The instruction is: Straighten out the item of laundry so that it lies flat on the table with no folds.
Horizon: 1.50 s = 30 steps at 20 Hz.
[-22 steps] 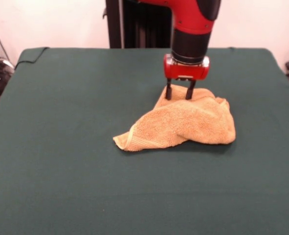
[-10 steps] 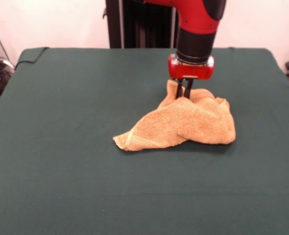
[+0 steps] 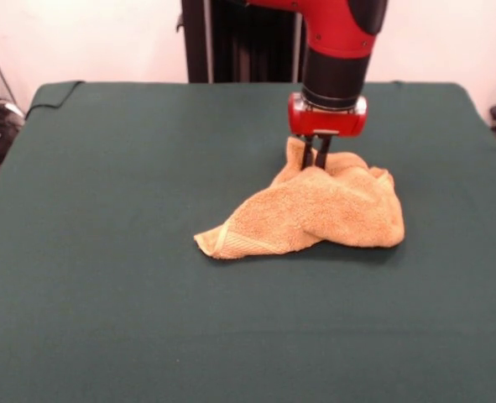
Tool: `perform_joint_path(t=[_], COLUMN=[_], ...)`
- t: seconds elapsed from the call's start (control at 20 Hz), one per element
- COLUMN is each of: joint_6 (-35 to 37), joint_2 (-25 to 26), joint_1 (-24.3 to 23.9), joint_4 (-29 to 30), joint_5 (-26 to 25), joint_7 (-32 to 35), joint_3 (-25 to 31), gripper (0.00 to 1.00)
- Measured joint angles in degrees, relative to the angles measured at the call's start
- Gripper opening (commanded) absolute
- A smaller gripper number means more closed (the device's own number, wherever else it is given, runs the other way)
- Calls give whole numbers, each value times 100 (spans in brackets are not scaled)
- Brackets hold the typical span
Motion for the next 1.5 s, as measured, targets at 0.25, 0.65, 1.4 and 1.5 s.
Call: perform_joint_path(t=[0.25, 0.65, 1.4, 1.5], joint_6=[-136, -510, -735, -735], joint_2=[-12, -75, -212, -232], joint_1=[-15, -242, -1070, -1158], joint_4=[68, 281, 708, 757], joint_5=[-1, -193, -979, -1074], joint_7=[0, 0, 0, 0], joint_3=[18, 208, 532, 534], gripper=[0, 0, 0, 0])
